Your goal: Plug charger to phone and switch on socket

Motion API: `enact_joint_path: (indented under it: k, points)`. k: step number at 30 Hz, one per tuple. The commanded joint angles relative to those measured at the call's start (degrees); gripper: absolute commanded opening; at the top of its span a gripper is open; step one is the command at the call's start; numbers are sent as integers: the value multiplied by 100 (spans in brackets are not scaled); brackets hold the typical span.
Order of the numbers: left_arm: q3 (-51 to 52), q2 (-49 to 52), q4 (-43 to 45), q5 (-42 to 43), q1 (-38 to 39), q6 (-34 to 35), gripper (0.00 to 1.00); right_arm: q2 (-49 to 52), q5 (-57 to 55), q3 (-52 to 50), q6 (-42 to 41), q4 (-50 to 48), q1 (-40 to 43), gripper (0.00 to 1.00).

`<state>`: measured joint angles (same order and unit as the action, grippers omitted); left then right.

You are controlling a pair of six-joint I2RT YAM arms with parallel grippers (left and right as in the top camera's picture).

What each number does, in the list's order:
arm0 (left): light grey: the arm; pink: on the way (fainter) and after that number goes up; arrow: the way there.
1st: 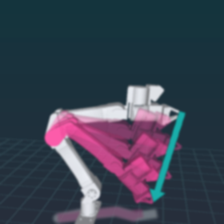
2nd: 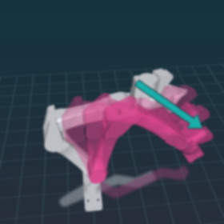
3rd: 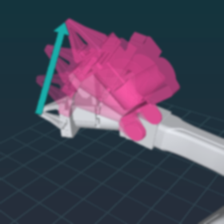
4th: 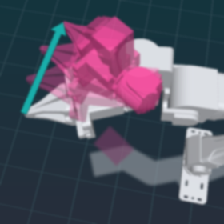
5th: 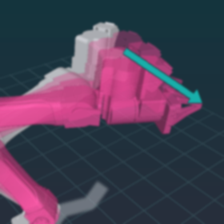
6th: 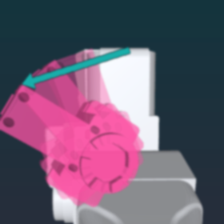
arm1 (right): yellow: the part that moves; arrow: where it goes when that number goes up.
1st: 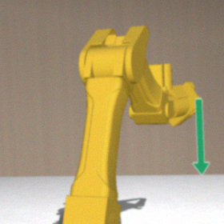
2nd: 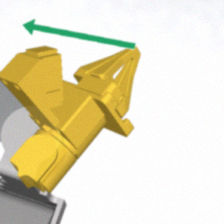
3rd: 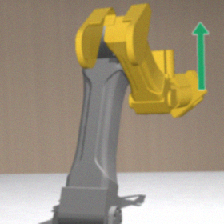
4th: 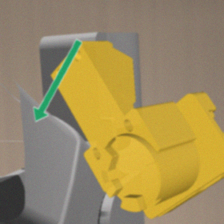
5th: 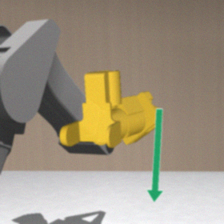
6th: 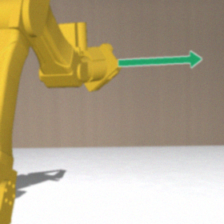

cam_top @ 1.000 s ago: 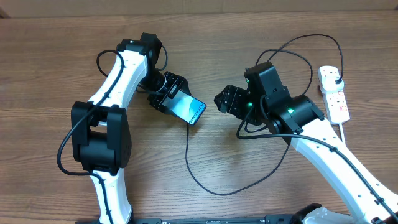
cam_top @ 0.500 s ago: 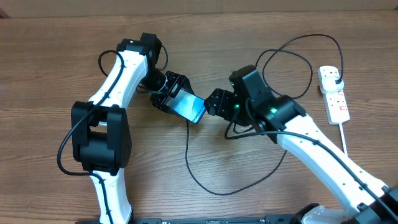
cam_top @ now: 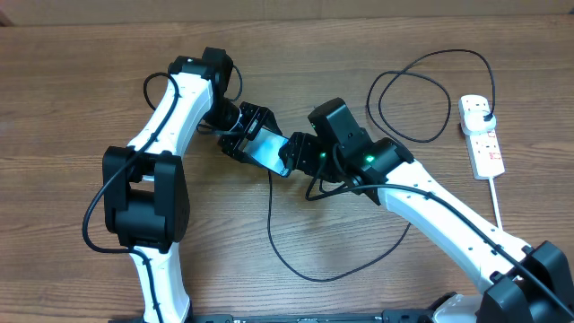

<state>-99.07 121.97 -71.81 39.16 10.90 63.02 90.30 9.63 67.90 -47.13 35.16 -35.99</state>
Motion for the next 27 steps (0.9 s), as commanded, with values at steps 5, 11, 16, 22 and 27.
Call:
enact_joint_path:
  k: [5, 11, 16, 22, 27]
  points:
    - [-157, -37, -35, 291, 76, 85, 56, 175, -57, -33, -133, -122, -33, 59]
    - [-157, -37, -39, 291, 94, 85, 57, 409, 181, -33, -240, -396, -42, 58]
    - [-157, -37, -37, 286, 122, 85, 58, 439, 151, -33, -243, -636, -39, 55]
    - [-157, -37, -13, 289, 125, 96, 57, 450, 66, -35, -282, -704, -39, 50]
    - [-157, -37, -11, 289, 125, 282, 58, 691, 94, -35, -393, -708, -39, 47]
